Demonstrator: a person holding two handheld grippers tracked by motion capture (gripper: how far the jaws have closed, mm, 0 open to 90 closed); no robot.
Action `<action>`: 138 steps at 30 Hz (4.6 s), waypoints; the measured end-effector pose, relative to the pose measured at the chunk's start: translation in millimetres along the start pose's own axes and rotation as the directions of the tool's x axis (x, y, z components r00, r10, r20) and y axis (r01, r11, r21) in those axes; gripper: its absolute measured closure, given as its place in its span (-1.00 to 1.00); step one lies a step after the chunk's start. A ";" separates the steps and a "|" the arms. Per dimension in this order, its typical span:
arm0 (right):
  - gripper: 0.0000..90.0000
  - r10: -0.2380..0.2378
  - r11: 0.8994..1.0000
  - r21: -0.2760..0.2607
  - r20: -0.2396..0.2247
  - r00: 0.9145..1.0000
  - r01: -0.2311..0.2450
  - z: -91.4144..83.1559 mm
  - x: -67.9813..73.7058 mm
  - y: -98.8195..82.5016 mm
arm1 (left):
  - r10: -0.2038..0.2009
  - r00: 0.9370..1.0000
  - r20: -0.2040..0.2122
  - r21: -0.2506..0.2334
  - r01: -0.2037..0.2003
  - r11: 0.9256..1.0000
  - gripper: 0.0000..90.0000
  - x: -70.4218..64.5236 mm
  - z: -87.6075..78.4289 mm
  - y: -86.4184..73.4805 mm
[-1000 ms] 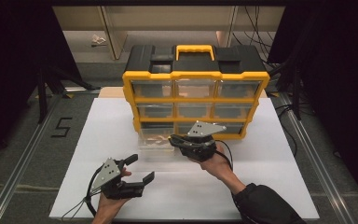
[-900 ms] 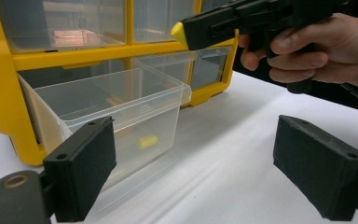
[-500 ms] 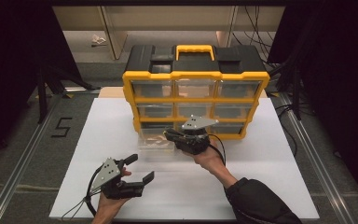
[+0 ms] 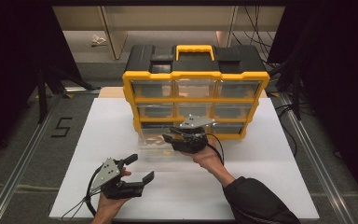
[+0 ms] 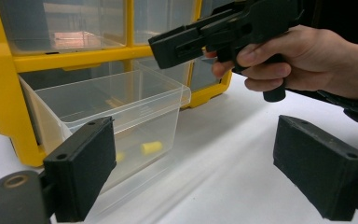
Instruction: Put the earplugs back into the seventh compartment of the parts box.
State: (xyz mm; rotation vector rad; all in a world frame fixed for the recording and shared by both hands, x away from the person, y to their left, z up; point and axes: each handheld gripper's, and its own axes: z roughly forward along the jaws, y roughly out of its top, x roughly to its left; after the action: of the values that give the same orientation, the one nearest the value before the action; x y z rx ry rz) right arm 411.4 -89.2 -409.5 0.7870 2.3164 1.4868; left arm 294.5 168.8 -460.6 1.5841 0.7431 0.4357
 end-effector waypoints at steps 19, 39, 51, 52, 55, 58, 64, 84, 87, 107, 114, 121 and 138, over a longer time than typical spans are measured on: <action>-0.12 -0.027 1.000 -0.006 -0.085 0.996 0.026 -20.3 16.5 7.2 | -0.004 1.000 -0.009 -0.003 0.004 1.000 -0.73 0.8 -1.2 0.5; -0.20 -0.017 1.000 0.013 -0.107 0.994 0.018 -40.0 18.7 -6.2 | -0.005 1.000 -0.010 -0.005 0.005 1.000 -0.73 1.1 -1.3 0.6; -0.24 -0.031 0.999 -0.024 -0.066 0.997 0.029 -62.2 17.1 -21.0 | -0.003 1.000 -0.009 -0.002 0.003 1.000 -0.73 0.7 -1.0 0.6; -0.24 -0.031 0.999 -0.024 -0.066 0.997 0.029 -62.2 17.1 -21.0 | -0.003 1.000 -0.008 -0.002 0.003 1.000 -0.73 0.7 -1.1 0.6; -0.25 -0.030 0.999 -0.032 -0.064 0.998 0.028 -68.0 16.5 -25.8 | -0.003 1.000 -0.008 -0.003 0.003 1.000 -0.73 0.7 -0.9 0.7; -0.25 -0.023 0.999 -0.044 -0.054 0.998 0.021 -73.3 14.9 -30.0 | -0.002 1.000 -0.007 0.001 0.002 1.000 -0.73 1.0 0.2 0.8; -0.28 -0.005 0.998 -0.062 -0.032 0.999 0.003 -82.3 10.3 -39.6 | -0.003 1.000 -0.006 0.004 0.003 1.000 -0.73 1.3 1.5 0.2; -0.31 0.025 0.990 -0.140 0.039 0.999 -0.019 -111.0 6.0 -61.4 | 0.003 1.000 -0.005 -0.003 -0.003 1.000 -0.73 -0.7 -2.4 0.3; -0.31 0.030 0.990 -0.137 0.042 0.999 -0.024 -112.9 5.9 -65.2 | 0.004 1.000 -0.003 -0.002 -0.004 1.000 -0.73 -0.8 -2.3 0.3; -0.32 0.072 0.980 -0.189 0.095 0.993 -0.053 -139.3 8.3 -88.4 | -0.001 1.000 0.008 -0.010 0.001 1.000 -0.73 -1.5 -3.1 0.2; -0.35 0.076 0.979 -0.198 0.109 0.991 -0.053 -145.7 8.8 -94.1 | 0.000 1.000 0.014 -0.005 0.000 1.000 -0.73 -3.1 -4.1 -0.6; -0.39 0.082 0.977 -0.204 0.112 0.990 -0.058 -150.8 10.0 -99.5 | 0.007 1.000 0.024 0.004 -0.007 1.000 -0.73 -6.1 -3.6 -1.3; -0.43 0.082 0.972 -0.230 0.141 0.987 -0.047 -162.2 16.6 -114.8 | 0.004 1.000 0.026 0.005 -0.004 1.000 -0.73 -6.3 -3.5 -1.7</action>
State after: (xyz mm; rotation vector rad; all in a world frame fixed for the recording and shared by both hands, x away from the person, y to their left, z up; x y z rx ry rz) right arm 282.7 -238.1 -441.7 0.8847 1.9878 1.6231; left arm 287.4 167.1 -460.8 1.5931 0.7222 0.4159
